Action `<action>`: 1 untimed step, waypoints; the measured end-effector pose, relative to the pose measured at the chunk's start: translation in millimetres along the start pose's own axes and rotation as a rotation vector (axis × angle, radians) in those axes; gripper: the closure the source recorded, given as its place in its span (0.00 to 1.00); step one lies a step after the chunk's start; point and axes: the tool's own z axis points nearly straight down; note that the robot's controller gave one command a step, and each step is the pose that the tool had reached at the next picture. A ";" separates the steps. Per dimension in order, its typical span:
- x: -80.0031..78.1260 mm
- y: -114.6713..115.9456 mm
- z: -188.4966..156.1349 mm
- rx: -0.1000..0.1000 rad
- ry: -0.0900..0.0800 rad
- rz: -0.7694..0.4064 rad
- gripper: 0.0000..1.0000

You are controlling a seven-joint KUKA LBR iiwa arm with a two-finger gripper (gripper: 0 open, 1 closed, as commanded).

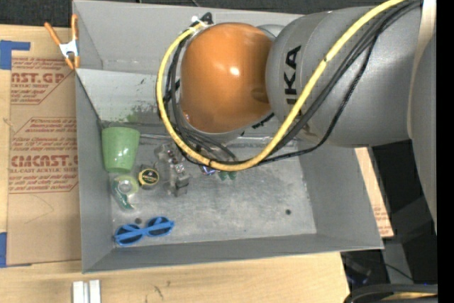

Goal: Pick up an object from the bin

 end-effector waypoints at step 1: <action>-19.2 36.5 81.1 -0.001 0.014 0.115 1.00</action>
Offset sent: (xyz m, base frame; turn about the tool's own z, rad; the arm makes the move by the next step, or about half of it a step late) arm 0.0084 0.0383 -0.0767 0.1182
